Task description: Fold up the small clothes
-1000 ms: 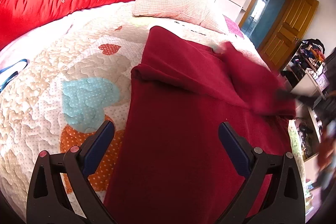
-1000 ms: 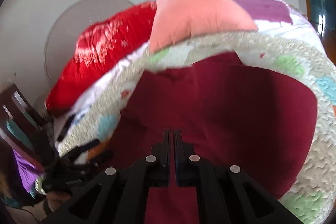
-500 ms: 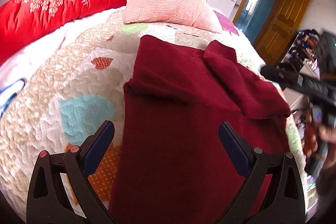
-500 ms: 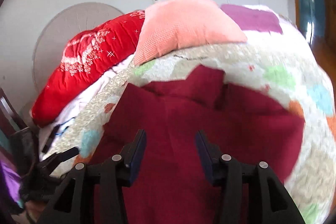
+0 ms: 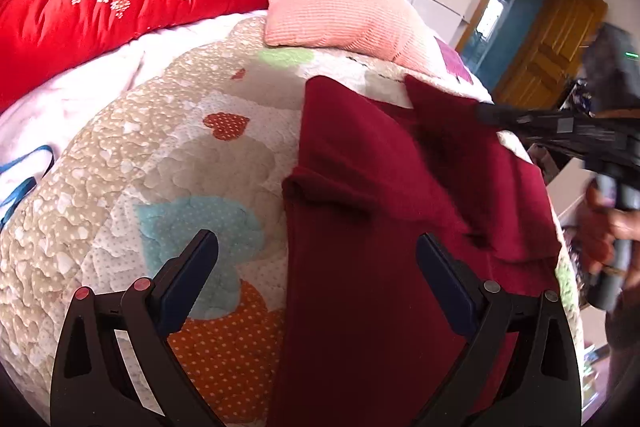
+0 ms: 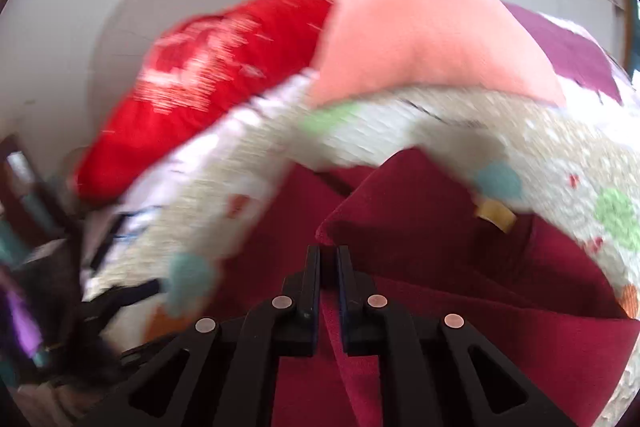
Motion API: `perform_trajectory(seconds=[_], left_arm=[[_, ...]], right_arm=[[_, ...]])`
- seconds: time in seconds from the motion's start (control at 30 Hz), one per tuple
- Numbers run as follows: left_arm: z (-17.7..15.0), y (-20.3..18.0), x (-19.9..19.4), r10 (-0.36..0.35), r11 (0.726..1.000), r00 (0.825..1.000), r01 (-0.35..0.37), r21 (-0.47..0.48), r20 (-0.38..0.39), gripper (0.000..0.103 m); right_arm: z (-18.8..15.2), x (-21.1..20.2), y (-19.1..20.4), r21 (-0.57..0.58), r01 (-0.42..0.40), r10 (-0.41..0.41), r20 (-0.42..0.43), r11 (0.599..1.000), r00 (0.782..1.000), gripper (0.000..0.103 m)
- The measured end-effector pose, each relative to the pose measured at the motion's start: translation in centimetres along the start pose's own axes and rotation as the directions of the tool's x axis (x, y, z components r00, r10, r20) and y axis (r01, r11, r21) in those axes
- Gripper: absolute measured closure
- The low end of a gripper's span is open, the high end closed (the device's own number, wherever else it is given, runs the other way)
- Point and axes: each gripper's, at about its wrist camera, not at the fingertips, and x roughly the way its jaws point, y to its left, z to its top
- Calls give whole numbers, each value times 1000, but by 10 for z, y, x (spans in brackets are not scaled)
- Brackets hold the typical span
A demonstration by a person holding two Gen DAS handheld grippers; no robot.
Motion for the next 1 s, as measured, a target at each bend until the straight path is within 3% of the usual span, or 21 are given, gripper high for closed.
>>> perform_trajectory(seconds=[0.1, 0.2, 0.3, 0.43, 0.53, 0.6, 0.67, 0.77, 0.83, 0.87, 0.9, 1.0], left_arm=[[1, 3, -6, 2, 1000, 1000, -2, -15, 26, 4], [3, 6, -10, -5, 999, 999, 7, -39, 51, 4], [3, 7, -8, -4, 999, 999, 6, -43, 51, 4], [4, 9, -3, 4, 999, 999, -2, -32, 49, 4], [6, 13, 2, 7, 999, 999, -5, -42, 41, 4], [7, 15, 4, 9, 999, 999, -8, -48, 33, 4], [6, 15, 4, 12, 999, 999, -10, -49, 32, 4], [6, 13, 4, 10, 999, 999, -8, -45, 32, 4], [5, 9, 6, 8, 999, 1000, -7, -37, 30, 4], [4, 7, 8, 8, 999, 1000, -7, -32, 29, 4], [3, 4, 9, 8, 1000, 1000, -7, -26, 26, 4], [-1, -5, 12, 13, 1000, 1000, -13, 5, 19, 4]], right_arm=[[3, -23, 13, -25, -111, 112, 63, 994, 992, 96], [4, 0, 2, -13, 42, -41, 33, 999, 999, 96], [-1, 51, -19, 0, 216, -215, -58, 976, 975, 96], [-10, 86, -49, 90, 260, -250, -114, 961, 962, 96], [-10, 72, -65, 176, 241, -228, -90, 955, 970, 77], [-15, 35, -66, 199, 219, -218, -25, 955, 976, 59], [-24, -6, -70, 200, 297, -305, 11, 934, 952, 54], [-48, -72, -94, 251, 465, -488, 36, 849, 872, 51], [-63, -97, -114, 313, 543, -582, 38, 779, 812, 34], [-72, -102, -125, 352, 564, -609, 20, 747, 793, 26], [-79, -100, -134, 379, 550, -592, -9, 744, 806, 26], [-93, -74, -153, 439, 443, -463, -67, 781, 884, 28]])
